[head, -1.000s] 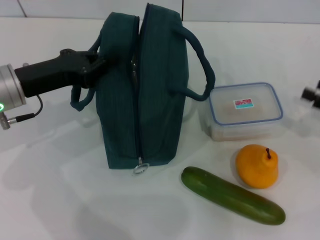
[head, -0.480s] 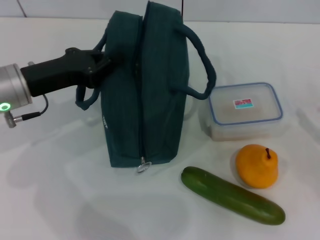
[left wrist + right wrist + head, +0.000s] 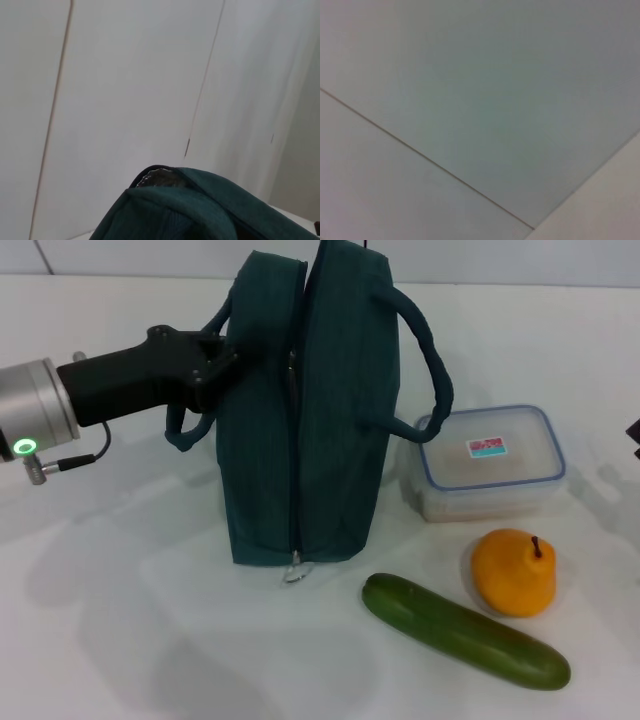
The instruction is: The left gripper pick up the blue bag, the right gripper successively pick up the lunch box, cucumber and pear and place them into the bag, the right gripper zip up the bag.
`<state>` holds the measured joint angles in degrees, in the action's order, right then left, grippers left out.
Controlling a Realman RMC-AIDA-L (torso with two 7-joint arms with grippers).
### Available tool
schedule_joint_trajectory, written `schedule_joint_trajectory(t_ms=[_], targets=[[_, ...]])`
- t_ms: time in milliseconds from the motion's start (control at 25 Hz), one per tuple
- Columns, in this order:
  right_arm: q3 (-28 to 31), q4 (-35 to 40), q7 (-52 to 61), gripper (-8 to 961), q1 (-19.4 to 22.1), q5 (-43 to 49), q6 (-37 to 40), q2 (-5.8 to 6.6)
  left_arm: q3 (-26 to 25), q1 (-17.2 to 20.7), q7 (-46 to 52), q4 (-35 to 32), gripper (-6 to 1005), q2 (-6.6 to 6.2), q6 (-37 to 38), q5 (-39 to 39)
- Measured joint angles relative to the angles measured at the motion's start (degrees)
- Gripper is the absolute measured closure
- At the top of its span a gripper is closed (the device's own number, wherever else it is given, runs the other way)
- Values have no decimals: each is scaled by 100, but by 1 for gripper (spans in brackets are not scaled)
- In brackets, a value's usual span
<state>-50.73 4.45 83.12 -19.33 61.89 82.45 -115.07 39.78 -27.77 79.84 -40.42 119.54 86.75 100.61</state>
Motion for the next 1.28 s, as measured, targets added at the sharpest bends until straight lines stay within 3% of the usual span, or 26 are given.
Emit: schedule_joint_trajectory(t_ms=[280, 520, 1280], targets=[[-265, -18, 619, 168, -115, 12, -376, -12, -25, 15, -358, 221, 960, 6, -7, -263], [-353, -384, 646, 169, -457, 16, -510, -64, 2, -9, -444, 278, 960, 12, -9, -280], [-288, -662, 1258, 169, -1132, -31, -985, -111, 13, 9, -628, 280, 960, 7, -10, -280]])
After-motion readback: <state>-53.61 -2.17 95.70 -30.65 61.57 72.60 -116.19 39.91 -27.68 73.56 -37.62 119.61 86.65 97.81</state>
